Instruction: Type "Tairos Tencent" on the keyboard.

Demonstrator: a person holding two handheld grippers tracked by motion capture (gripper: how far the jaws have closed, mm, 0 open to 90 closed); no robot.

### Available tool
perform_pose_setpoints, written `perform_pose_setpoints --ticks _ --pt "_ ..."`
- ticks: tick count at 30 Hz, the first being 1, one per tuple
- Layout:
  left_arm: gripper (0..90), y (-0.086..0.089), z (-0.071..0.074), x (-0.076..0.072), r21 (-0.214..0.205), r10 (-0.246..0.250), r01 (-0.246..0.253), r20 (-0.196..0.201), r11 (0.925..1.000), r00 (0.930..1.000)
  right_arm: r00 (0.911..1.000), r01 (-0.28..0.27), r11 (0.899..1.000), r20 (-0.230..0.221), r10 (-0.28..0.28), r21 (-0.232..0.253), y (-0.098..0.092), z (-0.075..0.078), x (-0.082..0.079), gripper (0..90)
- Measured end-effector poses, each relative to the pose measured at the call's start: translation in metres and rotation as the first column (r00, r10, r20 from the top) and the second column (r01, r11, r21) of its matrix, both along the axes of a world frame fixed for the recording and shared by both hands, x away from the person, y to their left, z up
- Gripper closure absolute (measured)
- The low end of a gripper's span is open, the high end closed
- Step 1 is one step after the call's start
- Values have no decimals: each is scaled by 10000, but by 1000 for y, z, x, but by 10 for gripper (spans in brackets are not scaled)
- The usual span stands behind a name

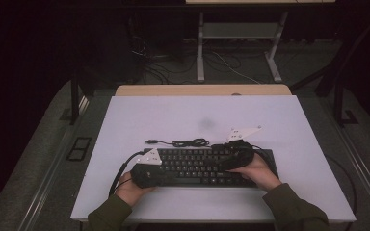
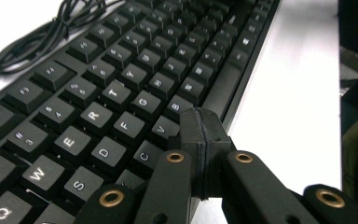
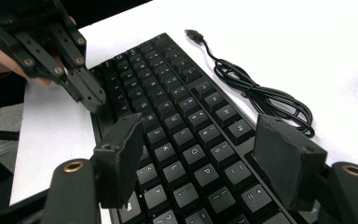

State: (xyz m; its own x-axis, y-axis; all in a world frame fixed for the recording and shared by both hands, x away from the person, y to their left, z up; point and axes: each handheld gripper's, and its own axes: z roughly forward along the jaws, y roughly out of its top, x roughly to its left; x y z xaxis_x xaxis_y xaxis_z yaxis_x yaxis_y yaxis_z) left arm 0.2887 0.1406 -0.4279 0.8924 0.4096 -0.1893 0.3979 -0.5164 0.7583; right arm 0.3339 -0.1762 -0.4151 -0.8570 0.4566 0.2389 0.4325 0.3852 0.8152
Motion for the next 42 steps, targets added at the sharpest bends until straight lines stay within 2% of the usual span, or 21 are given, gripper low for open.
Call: perform_pose_setpoints --ticks 8,11,18,31,36,42 --pt "885 3 4 2 -228 253 -253 7 9994 9997 10000 8 10000 -3 -8 1 0 0 0 323" --pt "845 5 6 3 -319 419 -417 57 9986 9991 10000 18 10000 -1 -18 -2 0 0 0 323" --pt "718 6 6 9 -378 759 -754 115 9964 9971 10000 48 10000 -39 -48 2 -1 0 0 324" --pt "363 8 8 17 -374 1328 -1317 290 9906 9907 9997 253 9997 -24 -252 36 -7 2 -1 348" --pt "314 10 8 19 -332 1408 -1397 365 9896 9894 9995 316 9995 15 -316 11 -12 2 -3 374" --pt "301 11 7 20 -409 1517 -1502 364 9878 9878 9991 424 9991 50 -424 -3 -18 3 -7 445"
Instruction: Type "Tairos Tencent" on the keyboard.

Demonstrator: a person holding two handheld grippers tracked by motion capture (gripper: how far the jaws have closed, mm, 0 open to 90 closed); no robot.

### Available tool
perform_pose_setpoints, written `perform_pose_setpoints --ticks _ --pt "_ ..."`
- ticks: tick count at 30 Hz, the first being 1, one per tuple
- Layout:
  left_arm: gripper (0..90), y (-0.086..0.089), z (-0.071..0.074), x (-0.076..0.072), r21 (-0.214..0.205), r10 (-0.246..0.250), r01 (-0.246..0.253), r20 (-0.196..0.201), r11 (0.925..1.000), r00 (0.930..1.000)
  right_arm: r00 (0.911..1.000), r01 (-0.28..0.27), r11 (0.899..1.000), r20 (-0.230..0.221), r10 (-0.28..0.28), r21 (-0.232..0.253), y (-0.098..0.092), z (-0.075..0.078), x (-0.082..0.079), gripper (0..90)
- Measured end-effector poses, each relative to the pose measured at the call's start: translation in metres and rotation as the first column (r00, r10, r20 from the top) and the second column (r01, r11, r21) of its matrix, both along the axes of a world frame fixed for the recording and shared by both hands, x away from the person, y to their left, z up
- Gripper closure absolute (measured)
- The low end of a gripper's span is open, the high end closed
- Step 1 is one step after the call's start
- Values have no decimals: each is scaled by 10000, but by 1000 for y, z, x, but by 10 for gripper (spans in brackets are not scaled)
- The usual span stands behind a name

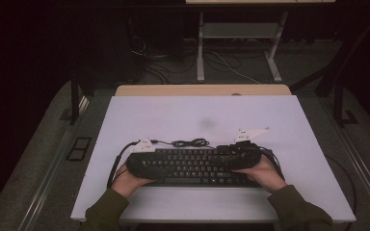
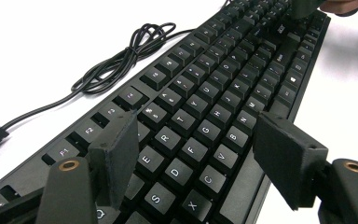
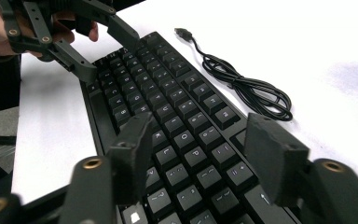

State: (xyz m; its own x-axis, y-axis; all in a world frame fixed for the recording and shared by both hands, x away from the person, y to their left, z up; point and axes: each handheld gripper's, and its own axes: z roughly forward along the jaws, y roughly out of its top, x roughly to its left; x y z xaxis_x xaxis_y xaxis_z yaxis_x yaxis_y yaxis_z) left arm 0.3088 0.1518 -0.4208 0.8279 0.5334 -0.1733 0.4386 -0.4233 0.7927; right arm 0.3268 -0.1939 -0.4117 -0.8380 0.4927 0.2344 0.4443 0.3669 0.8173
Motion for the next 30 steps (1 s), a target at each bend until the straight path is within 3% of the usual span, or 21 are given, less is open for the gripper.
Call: perform_pose_setpoints --ticks 19,30 --pt "274 4 1 2 69 106 -107 149 9999 9998 9990 -410 9975 -220 398 -583 -20 -8 -16 880" --pt "274 7 1 2 56 227 -228 156 9997 9996 9967 -705 9928 -481 661 -970 -23 -17 -22 891"
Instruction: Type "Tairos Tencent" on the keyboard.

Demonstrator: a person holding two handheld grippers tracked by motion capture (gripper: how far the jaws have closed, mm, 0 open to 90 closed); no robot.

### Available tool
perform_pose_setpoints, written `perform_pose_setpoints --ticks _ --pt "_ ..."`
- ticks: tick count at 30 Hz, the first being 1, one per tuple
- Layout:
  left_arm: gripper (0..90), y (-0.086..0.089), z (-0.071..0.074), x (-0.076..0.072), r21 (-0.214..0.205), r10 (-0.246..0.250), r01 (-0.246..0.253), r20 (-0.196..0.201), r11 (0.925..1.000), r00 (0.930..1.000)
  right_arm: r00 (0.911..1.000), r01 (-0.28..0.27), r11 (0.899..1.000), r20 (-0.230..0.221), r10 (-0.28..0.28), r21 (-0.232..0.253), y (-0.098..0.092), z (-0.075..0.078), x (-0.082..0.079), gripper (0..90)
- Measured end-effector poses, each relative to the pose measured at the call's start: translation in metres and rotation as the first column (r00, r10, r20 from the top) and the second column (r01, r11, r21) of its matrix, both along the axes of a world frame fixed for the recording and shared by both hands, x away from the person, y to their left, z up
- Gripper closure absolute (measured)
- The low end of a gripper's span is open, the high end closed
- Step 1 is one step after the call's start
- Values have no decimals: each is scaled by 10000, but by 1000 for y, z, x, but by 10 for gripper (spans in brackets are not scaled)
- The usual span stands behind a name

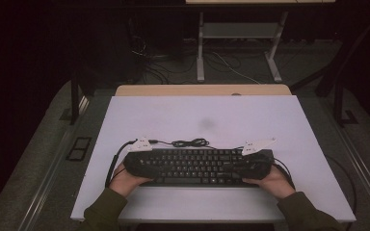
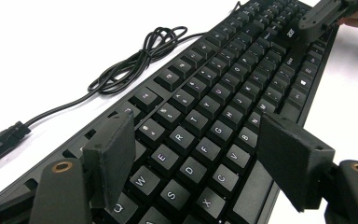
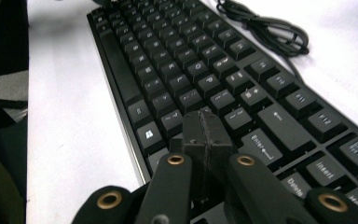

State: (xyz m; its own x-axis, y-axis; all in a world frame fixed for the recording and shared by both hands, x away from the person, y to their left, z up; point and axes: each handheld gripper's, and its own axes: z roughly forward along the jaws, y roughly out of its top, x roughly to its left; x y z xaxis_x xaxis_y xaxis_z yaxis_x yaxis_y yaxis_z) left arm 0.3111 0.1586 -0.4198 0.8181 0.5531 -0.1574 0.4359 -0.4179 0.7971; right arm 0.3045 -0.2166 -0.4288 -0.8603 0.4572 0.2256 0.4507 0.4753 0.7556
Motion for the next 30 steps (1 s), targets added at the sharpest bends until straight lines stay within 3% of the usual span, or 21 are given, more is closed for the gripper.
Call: perform_pose_setpoints --ticks 17,20,30 --pt "277 3 0 1 -15 175 -175 45 9998 9998 9996 -274 9963 20 276 -814 8 -10 -1 891" --pt "305 3 -1 2 -38 227 -227 4 9997 9997 9995 -327 9967 -22 326 -745 9 -11 -2 891" --pt "703 4 -3 9 -144 72 -73 -84 9999 9999 9995 -330 9967 -39 328 -738 9 -11 -2 892"
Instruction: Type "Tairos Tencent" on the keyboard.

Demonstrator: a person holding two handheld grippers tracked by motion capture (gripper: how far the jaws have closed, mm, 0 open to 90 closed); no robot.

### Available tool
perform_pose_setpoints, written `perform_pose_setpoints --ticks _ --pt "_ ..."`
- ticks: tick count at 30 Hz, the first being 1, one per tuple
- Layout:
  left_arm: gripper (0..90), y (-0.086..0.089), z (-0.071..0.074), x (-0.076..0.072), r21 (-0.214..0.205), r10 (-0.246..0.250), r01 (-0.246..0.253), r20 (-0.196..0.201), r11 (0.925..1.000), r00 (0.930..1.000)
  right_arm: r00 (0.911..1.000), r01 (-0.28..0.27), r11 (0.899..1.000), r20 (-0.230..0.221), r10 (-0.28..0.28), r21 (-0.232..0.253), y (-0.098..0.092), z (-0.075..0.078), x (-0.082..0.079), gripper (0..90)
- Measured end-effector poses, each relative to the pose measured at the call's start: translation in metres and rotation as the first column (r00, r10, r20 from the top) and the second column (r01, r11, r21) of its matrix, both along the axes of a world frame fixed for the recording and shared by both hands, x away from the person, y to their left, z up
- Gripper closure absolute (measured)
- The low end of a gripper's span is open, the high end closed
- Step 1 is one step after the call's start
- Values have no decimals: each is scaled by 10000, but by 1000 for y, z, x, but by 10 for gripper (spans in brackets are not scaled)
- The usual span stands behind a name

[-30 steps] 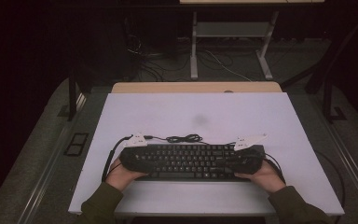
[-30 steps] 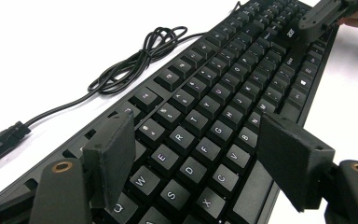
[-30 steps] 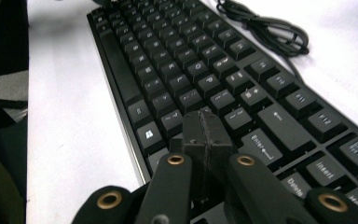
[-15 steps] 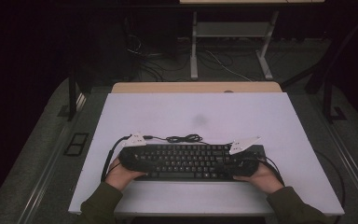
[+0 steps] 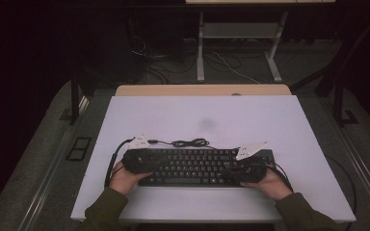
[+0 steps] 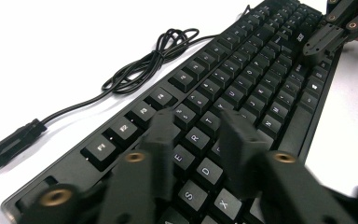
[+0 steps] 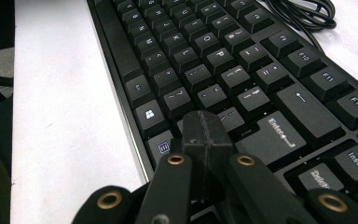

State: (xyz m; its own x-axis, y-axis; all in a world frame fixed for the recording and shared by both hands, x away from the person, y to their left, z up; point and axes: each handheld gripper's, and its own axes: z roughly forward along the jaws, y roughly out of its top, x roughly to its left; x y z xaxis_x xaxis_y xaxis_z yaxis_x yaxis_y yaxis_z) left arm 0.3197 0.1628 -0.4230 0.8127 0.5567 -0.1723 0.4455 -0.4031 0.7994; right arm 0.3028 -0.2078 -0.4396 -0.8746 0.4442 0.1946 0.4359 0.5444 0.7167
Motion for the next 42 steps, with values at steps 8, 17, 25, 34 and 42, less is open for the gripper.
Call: perform_pose_setpoints --ticks 8,17,25,34,42 --pt "889 -12 -2 7 -50 -247 247 -47 9997 9997 10000 -7 10000 -4 7 -1 0 0 0 892" --pt "890 -33 -8 12 283 -666 672 -221 9973 9975 10000 11 10000 6 -11 -10 0 0 0 891" --pt "890 -39 -13 13 521 -744 755 -229 9958 9970 10000 32 10000 1 -32 -6 -1 0 0 891" --pt "891 -41 -16 13 749 -783 796 -203 9940 9967 10000 39 10000 2 -39 -23 0 0 -1 891" --pt "890 -39 -12 11 710 -810 813 -61 9942 9967 10000 40 10000 10 -40 -27 0 0 -1 891"
